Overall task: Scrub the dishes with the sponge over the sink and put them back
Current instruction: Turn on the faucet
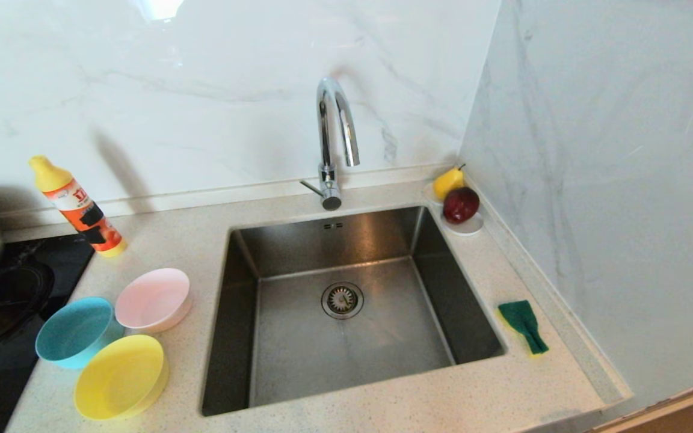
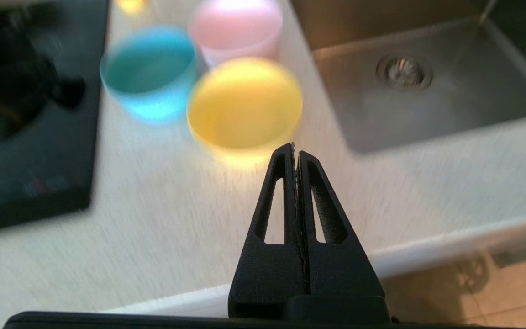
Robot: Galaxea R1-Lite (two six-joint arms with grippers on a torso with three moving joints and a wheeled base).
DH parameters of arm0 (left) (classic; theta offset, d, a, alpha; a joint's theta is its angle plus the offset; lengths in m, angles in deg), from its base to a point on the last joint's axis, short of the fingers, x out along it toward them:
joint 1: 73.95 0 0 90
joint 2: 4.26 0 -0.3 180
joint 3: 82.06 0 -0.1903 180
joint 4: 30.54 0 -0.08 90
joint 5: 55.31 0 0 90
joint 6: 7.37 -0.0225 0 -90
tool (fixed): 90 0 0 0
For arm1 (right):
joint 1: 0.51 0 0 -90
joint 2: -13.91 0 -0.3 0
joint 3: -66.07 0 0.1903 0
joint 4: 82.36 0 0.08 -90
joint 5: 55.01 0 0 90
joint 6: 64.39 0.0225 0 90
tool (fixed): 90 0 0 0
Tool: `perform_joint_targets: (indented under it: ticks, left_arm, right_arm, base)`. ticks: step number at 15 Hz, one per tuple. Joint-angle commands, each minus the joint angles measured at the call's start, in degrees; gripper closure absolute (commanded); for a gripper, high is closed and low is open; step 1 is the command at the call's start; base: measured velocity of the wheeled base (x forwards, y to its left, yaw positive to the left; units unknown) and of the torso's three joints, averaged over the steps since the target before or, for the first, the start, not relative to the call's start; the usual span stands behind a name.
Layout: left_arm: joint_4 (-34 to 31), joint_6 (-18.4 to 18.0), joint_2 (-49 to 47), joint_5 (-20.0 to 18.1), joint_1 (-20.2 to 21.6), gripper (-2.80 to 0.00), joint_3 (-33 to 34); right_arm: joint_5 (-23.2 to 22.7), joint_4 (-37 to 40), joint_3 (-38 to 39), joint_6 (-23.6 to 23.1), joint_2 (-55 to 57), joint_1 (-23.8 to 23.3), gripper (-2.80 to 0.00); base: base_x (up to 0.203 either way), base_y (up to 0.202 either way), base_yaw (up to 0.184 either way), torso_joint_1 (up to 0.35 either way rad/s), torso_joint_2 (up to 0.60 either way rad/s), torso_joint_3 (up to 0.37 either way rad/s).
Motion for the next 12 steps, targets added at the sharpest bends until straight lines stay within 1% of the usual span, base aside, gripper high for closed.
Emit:
perform_joint_targets:
  ticks: [1,4,6,7,9,10,12]
  left_arm:
    - [0.03,0.71,6.19,0.58,-0.61,0.0,3.8]
    - [0.38,1.3,6.21,0.72,-0.68,0.0,3.8]
    - [0.49,4.28,6.21,0.95,-0.68,0.0,3.8]
    - [0.91,4.27,6.21,0.98,-0.68,0.0,3.95]
    - [3.76,4.42,6.21,0.9,-0.68,0.0,4.76]
    - [4.08,3.68,6.21,0.76,-0.68,0.0,5.01]
    - [4.31,1.09,6.21,0.45,-0.68,0.0,5.13]
  right_arm:
    - [-0.04,0.04,0.0,0.0,-0.06,0.02,0.0]
    - [-0.04,0.04,0.0,0.0,-0.07,0.02,0.0]
    - [-0.04,0.04,0.0,0.0,-0.06,0.02,0.0]
    - [-0.04,0.04,0.0,0.0,-0.06,0.02,0.0]
    - [-0.04,0.04,0.0,0.0,-0.06,0.02,0.0]
    - [-0.04,0.04,0.0,0.0,-0.07,0.02,0.0]
    - [-0.04,0.04,0.0,0.0,-0.06,0.02,0.0]
  base:
    - [0.0,0.0,0.0,0.0,0.0,0.0]
    - [0.0,0.0,0.0,0.0,0.0,0.0]
    - [0.0,0.0,0.0,0.0,0.0,0.0]
    - [0.0,0.0,0.0,0.0,0.0,0.0]
    - [0.0,0.0,0.0,0.0,0.0,0.0]
    - [0.0,0.0,0.0,0.0,0.0,0.0]
    - [0.0,0.0,0.0,0.0,0.0,0.0]
